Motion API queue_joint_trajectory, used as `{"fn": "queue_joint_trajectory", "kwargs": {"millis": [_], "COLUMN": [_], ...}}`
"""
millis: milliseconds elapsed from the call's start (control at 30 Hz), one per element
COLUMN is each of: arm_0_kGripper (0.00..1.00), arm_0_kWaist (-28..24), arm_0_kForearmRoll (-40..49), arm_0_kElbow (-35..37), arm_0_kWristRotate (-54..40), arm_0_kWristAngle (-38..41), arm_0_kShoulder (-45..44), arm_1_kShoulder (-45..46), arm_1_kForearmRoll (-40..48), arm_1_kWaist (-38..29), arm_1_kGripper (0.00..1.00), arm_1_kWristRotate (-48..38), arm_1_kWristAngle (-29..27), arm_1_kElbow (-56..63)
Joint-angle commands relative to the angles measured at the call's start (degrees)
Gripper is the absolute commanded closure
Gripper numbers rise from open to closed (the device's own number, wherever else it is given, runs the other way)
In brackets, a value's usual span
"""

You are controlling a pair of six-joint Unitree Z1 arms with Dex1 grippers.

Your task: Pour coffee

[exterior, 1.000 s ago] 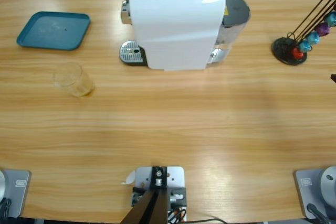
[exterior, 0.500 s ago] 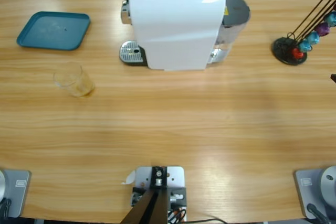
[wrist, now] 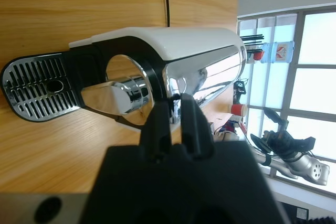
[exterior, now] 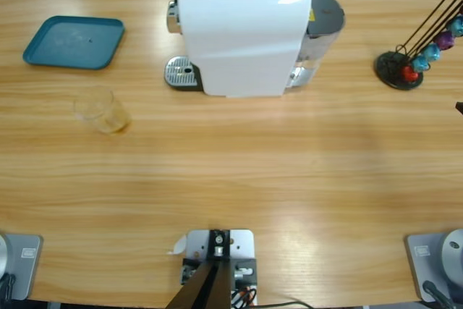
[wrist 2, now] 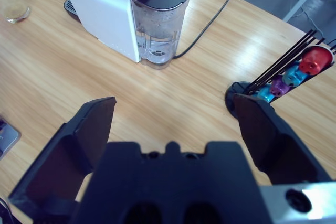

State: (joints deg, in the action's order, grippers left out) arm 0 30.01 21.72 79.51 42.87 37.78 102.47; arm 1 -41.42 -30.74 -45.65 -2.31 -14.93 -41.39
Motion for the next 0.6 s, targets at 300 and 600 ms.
{"fn": "queue_joint_trajectory", "kwargs": {"millis": [300,600], "arm_0_kGripper": [1.000,1.000], "arm_0_kWaist": [1.8,2.6], "arm_0_kForearmRoll": [-0.3,-0.3], "arm_0_kElbow": [4.7,7.3], "arm_0_kWristRotate": [1.2,1.5], "arm_0_kWristAngle": [0.4,-0.3], "arm_0_kShoulder": [-2.9,-3.6], "arm_1_kShoulder": [-1.7,-1.7], "arm_1_kForearmRoll": [0.5,0.5], "arm_1_kWaist": [0.7,0.7], "arm_1_kGripper": [0.000,0.000], "arm_1_kWristRotate": [-0.2,-0.2], "arm_1_kWristAngle": [0.3,0.3], "arm_1_kElbow": [1.9,1.9]}}
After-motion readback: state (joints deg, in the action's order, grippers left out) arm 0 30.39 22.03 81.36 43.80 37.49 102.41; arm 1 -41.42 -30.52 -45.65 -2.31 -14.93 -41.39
